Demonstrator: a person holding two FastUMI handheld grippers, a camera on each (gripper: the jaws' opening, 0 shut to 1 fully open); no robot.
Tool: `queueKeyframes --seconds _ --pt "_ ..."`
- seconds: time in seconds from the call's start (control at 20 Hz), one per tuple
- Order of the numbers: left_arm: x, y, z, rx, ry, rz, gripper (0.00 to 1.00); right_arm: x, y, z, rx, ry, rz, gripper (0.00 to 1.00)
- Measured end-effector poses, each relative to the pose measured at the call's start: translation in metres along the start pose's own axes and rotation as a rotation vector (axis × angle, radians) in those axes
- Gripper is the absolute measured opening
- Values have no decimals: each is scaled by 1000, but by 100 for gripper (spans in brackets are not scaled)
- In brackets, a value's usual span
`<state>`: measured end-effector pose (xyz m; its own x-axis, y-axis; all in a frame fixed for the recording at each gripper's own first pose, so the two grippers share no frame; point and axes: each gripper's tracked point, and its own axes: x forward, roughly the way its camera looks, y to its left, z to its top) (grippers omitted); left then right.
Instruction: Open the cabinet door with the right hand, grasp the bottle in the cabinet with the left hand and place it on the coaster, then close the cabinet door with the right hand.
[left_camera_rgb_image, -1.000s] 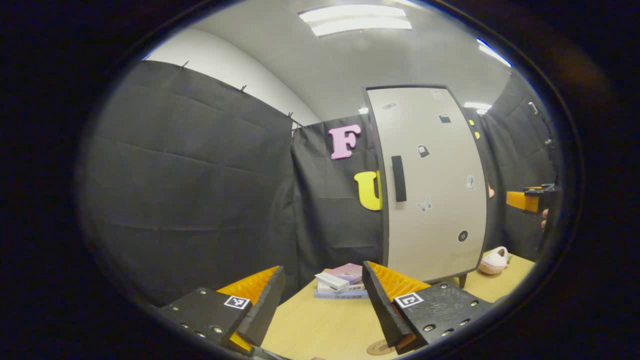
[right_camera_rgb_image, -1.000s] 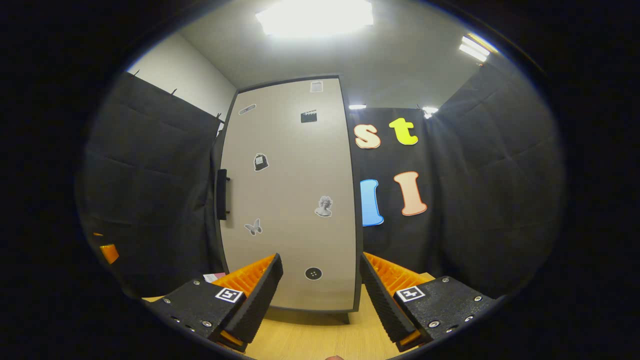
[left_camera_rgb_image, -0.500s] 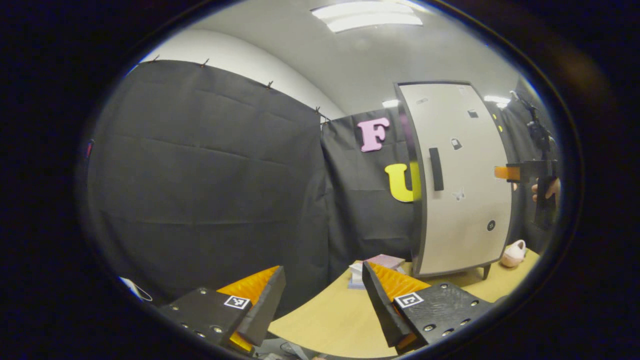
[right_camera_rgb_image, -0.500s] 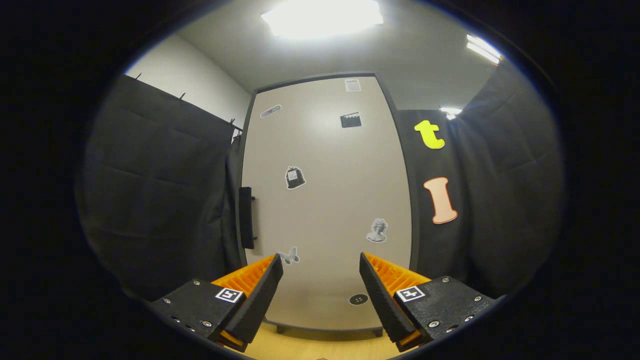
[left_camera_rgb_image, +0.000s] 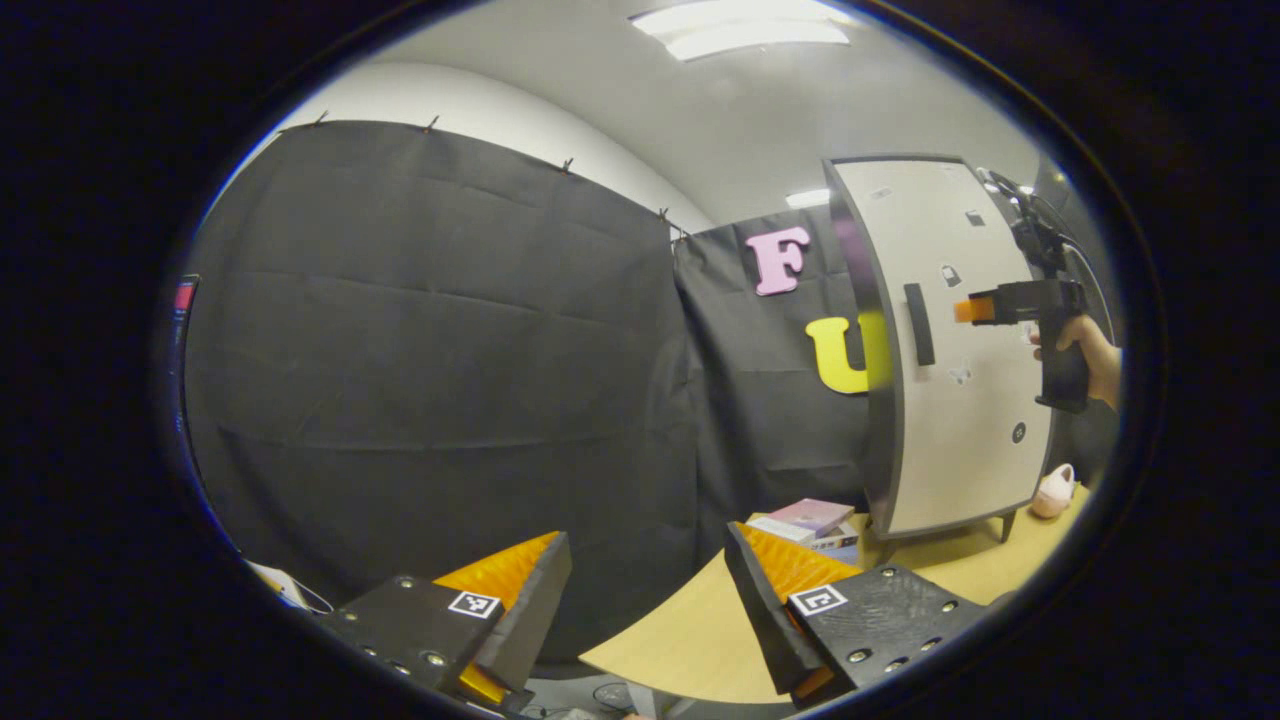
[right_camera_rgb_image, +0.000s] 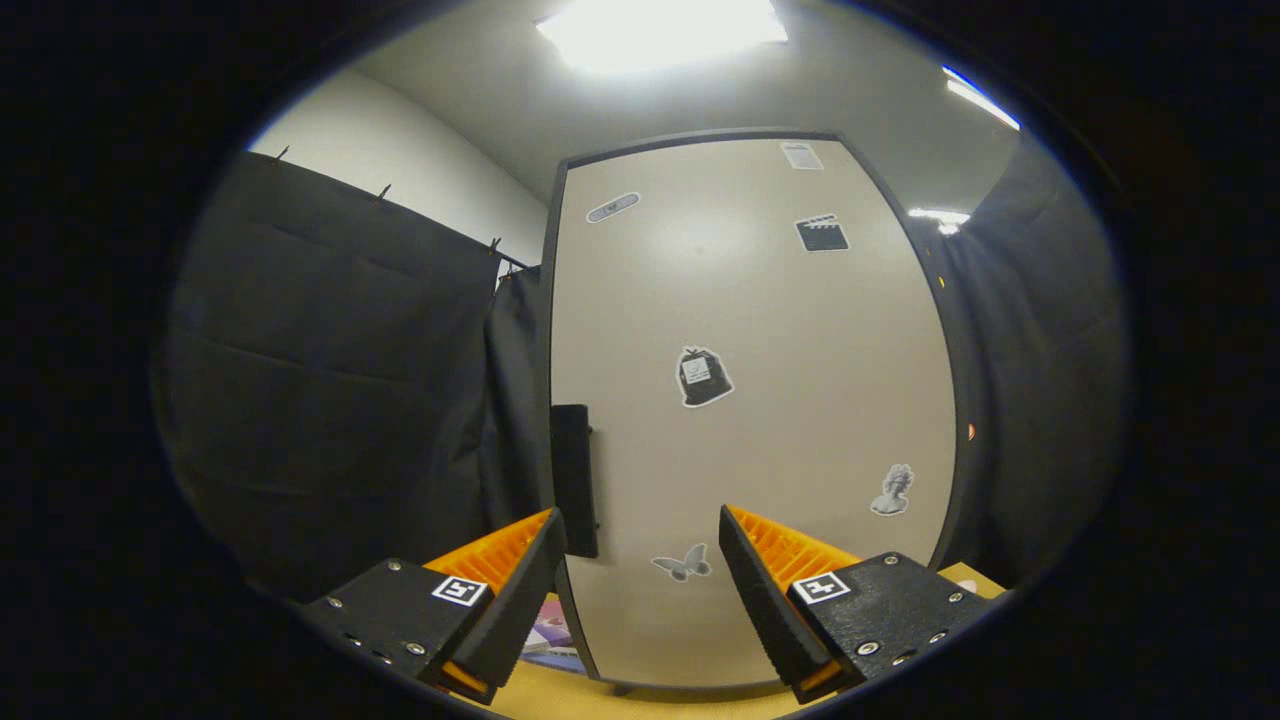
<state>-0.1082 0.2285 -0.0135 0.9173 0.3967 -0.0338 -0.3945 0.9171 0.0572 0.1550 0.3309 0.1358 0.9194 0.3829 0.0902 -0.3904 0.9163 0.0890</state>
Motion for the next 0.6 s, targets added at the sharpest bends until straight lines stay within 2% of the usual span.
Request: queueKeyframes --seconds 0.35,0.4,0.45,0.6 --pt "3 46 -13 -8 20 47 89 54 34 -7 -33 63 -18 89" --pt "4 50 -15 -11 24 53 92 61 36 -10 -37 75 -23 82" --pt "5 54 -17 -14 29 58 89 68 36 -11 -42 90 -32 81" --pt "6 62 -21 -22 36 70 89 83 36 -15 -46 119 -59 66"
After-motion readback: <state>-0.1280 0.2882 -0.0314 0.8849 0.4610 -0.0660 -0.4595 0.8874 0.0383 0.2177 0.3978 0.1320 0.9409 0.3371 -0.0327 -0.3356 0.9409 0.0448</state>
